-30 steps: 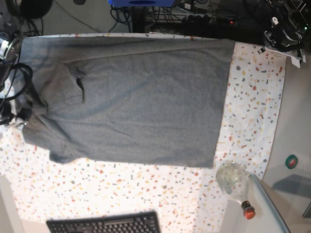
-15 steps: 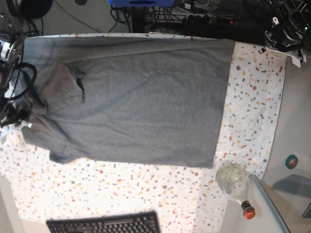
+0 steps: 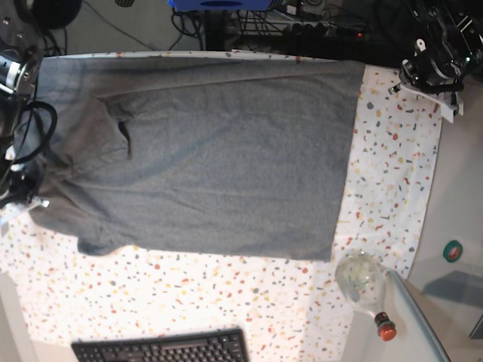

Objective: Layout the t-shirt on the table in an organized manner, then fold the t-shirt properly
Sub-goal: 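Grasp the shirt hem with the left gripper and pull it taut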

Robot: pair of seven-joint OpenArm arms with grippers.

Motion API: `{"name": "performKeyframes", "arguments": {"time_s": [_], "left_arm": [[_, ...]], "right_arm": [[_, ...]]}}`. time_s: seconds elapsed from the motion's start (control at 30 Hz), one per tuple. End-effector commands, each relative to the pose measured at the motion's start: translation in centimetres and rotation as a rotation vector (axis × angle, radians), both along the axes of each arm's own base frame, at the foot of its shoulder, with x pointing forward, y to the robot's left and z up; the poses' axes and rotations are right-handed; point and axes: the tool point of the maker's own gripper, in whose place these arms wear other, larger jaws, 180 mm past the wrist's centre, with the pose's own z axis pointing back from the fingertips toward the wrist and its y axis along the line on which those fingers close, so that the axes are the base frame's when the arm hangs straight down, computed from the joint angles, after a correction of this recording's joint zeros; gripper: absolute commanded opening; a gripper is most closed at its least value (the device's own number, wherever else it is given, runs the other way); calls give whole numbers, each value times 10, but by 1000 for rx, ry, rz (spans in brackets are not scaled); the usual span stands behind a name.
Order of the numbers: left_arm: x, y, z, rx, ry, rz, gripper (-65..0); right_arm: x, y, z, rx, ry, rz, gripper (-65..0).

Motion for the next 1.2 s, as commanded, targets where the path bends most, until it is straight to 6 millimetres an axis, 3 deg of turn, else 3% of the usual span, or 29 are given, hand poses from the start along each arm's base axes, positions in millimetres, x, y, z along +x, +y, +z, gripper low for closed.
{"name": "performKeyframes", "arguments": {"time_s": [0.0, 0.17, 0.33, 0.43, 0.57, 0.73, 0.87, 0.93, 1.07, 1.17], "left_arm": [[17, 4, 11, 31, -40, -38, -650], [68, -11, 23, 25, -118, -119, -629], [122, -25, 18, -39, -146, -156, -214], [151, -46, 12, -75, -139, -219, -69], [180, -61, 0, -84, -187, -240, -79], [181, -75, -35, -123, -131, -243, -81], [181, -89, -48, -119, -123, -285, -91], [181, -95, -49, -119, -119, -310, -143], [177, -100, -52, -121, -106, -326, -308], [177, -100, -52, -121, -108, -326, -380]], "right_arm": [[21, -17, 32, -49, -81, 3, -650], [31, -19, 61, -95, -119, 28, -650], [33, -20, 74, -121, -133, 42, -650], [33, -20, 84, -151, -162, 54, -650], [32, -20, 96, -182, -191, 65, -650], [31, -21, 95, -182, -186, 66, -650], [31, -21, 95, -182, -186, 66, -650], [31, -20, 94, -180, -187, 67, -650], [31, -20, 94, -180, -187, 67, -650], [32, -19, 94, -179, -187, 67, -650]]}}
